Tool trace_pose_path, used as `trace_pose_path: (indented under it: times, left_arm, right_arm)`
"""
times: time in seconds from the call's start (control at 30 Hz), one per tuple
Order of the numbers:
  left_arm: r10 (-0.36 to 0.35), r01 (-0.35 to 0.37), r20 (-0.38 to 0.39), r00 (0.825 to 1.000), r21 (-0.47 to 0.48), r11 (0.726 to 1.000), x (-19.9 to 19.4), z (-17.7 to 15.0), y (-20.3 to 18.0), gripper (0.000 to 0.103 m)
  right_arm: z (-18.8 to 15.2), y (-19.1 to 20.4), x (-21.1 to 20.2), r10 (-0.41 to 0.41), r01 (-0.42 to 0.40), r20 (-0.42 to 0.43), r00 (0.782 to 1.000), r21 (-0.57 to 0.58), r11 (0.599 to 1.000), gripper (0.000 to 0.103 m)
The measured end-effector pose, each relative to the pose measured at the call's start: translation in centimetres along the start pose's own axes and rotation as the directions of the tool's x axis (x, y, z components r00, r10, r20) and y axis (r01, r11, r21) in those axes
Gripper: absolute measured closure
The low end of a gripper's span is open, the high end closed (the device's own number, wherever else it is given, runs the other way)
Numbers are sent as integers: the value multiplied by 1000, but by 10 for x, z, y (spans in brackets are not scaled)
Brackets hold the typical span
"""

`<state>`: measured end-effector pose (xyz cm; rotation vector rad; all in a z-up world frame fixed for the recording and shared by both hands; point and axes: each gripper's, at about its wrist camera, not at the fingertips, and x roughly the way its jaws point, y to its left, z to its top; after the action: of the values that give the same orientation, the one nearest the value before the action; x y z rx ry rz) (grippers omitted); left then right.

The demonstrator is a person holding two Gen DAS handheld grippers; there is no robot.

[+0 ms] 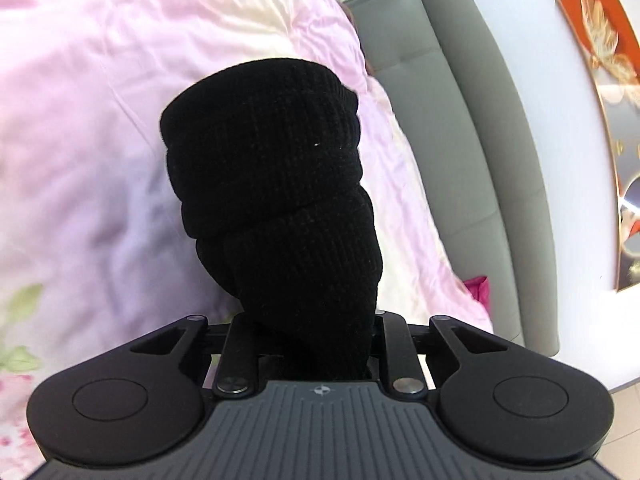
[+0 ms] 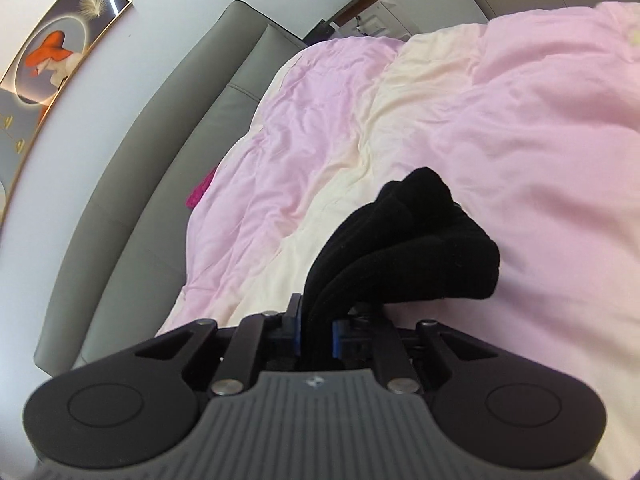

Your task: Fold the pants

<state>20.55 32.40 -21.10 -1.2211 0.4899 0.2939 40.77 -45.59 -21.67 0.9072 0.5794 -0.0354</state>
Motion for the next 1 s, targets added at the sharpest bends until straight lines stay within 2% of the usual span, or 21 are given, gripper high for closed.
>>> trace_pose_path:
  times: [0.17, 0.27, 0.33, 0.4, 0.43, 0.47, 0.53, 0.57, 0.6, 0.63, 0.77, 0.83, 0.87, 0.93, 0.97, 1.0]
  left_arm:
    - [15, -15, 7, 1000, -7, 1000, -47, 17, 20, 78]
    - [42, -42, 10, 999, -27, 999, -78, 25, 45, 78]
    - [82, -83, -22, 996, -28, 996, -88, 32, 62, 78]
    - [158, -156, -89, 984, 26, 987, -82, 37, 79, 76]
    - [214, -208, -125, 969, 59, 976, -78, 35, 87, 75]
    - [257, -254, -142, 956, 38, 966, -75, 32, 96, 70]
    - [269, -274, -146, 952, -12, 962, -76, 27, 106, 64]
    - [275, -278, -137, 952, -8, 960, -79, 25, 104, 62]
    - [287, -289, -131, 949, 4, 957, -81, 23, 100, 61]
    - [307, -306, -126, 943, 28, 952, -89, 23, 99, 61]
    - [352, -341, -100, 931, 112, 933, -97, 21, 76, 61]
    - [367, -352, -87, 926, 150, 924, -104, 27, 67, 59]
    - [386, -369, -79, 919, 170, 914, -92, 28, 59, 54]
    - [413, -393, -63, 908, 207, 896, -103, 32, 56, 51]
    - [444, -425, -34, 895, 232, 875, -108, 31, 53, 49]
    - [500, -485, 16, 866, 271, 832, -111, 35, 42, 43]
  right_arm:
    - [-12, -2, -45, 12, -11, -37, 999, 30, 999, 95]
    - [-32, -16, -71, -7, 15, -92, 996, 85, 996, 95]
    - [-53, -32, -88, -18, 35, -132, 991, 124, 992, 95]
    - [-77, -48, -97, -40, 61, -155, 987, 134, 989, 94]
    - [-90, -56, -98, -67, 87, -163, 984, 120, 989, 94]
    - [-102, -65, -97, -108, 126, -175, 979, 95, 987, 91]
    - [-115, -89, -91, -186, 213, -223, 957, 104, 971, 89]
    - [-114, -102, -94, -161, 204, -225, 961, 185, 961, 88]
    - [-111, -110, -100, -143, 190, -204, 968, 237, 953, 83]
    - [-109, -111, -106, -159, 202, -188, 969, 235, 951, 81]
    - [-111, -91, -125, -253, 265, -125, 959, 93, 960, 74]
    - [-111, -84, -129, -274, 281, -97, 957, 79, 956, 73]
    - [-110, -82, -131, -280, 285, -79, 957, 75, 955, 73]
    - [-106, -80, -135, -285, 287, -37, 958, 75, 955, 73]
    - [-104, -82, -138, -284, 284, -17, 959, 87, 955, 73]
    - [-103, -84, -140, -279, 278, -5, 960, 103, 955, 73]
